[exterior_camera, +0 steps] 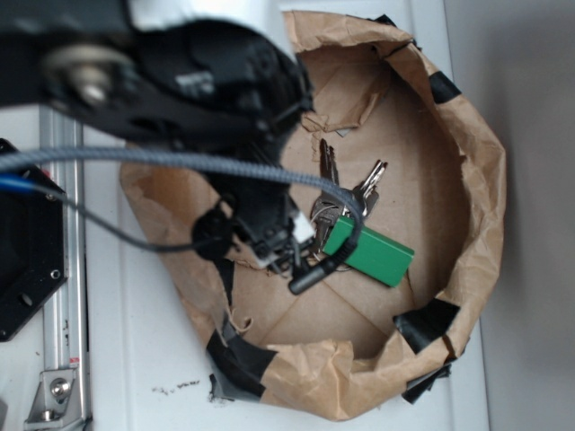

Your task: Grab the yellow duck.

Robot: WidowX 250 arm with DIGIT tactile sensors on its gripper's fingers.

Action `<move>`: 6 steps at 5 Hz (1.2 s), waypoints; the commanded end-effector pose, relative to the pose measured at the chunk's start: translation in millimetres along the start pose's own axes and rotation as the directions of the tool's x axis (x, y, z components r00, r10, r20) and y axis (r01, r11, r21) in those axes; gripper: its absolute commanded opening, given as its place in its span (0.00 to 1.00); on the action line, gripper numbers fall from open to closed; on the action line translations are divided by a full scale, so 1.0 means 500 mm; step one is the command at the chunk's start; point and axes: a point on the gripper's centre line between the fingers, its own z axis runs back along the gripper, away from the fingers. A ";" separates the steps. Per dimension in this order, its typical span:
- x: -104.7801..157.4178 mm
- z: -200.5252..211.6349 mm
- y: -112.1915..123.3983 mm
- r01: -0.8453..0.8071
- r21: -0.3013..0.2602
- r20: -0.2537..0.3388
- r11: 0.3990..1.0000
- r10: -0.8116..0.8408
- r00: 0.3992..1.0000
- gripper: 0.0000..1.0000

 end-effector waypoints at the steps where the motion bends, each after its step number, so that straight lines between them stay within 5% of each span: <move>1: 0.014 -0.135 0.034 -0.044 0.130 0.005 0.991 0.043 0.999 1.00; 6: 0.005 -0.118 0.053 -0.050 0.155 -0.004 0.987 0.051 0.999 1.00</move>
